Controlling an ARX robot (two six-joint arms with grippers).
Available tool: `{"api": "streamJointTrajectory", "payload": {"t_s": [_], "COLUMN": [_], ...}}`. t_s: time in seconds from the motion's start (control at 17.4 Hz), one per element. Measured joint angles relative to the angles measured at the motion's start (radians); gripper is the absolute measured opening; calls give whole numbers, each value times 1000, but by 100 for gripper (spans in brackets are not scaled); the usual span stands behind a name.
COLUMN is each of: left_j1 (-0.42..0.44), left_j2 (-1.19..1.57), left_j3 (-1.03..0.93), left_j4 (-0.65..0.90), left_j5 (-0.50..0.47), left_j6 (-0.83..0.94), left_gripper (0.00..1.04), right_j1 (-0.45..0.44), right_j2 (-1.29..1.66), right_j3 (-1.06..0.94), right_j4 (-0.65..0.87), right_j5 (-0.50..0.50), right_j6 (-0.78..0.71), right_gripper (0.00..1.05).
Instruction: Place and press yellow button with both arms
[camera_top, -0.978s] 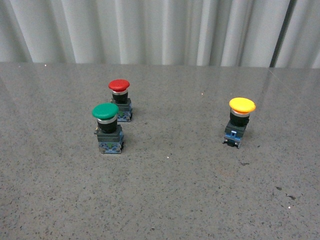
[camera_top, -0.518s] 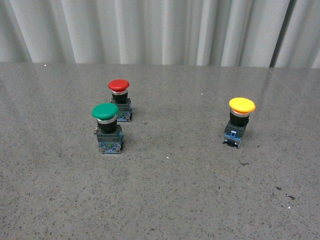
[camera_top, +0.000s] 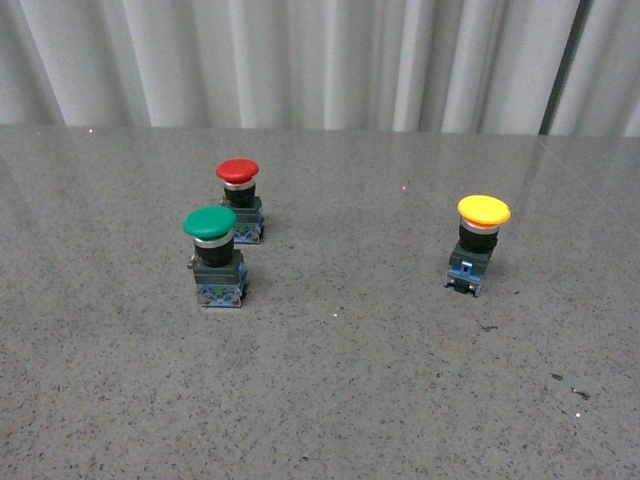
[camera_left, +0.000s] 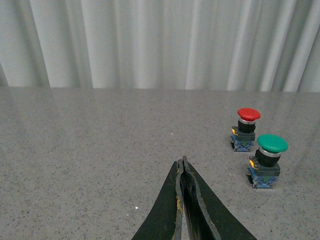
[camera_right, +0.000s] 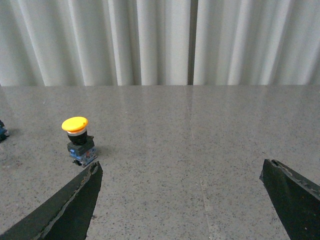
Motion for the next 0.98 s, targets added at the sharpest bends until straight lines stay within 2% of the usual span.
{"api": "streamJointTrajectory", "payload": {"t_s": [0.17,0.29,0.58,0.75,0.98], "left_j1": [0,0,1,1,1], "left_j2": [-45,-161,-206,-206,-206], "left_j3": [0,1,1,1,1], "left_j4": [-45,-224,-219,-223,-223], "left_j5": [0,2,0,-1,0], "left_j6": [0,0,0,-1,-1], "left_gripper": [2,2,2,21,59], "right_j1": [0,0,0,0,0], "right_j2": [0,0,0,0,0], "right_j3": [0,0,0,0,0], "right_j4": [0,0,-2,0,0], "right_j5": [0,0,0,0,0], "right_j6": [0,0,0,0,0], "right_gripper": [98,98,98,98,98]}}
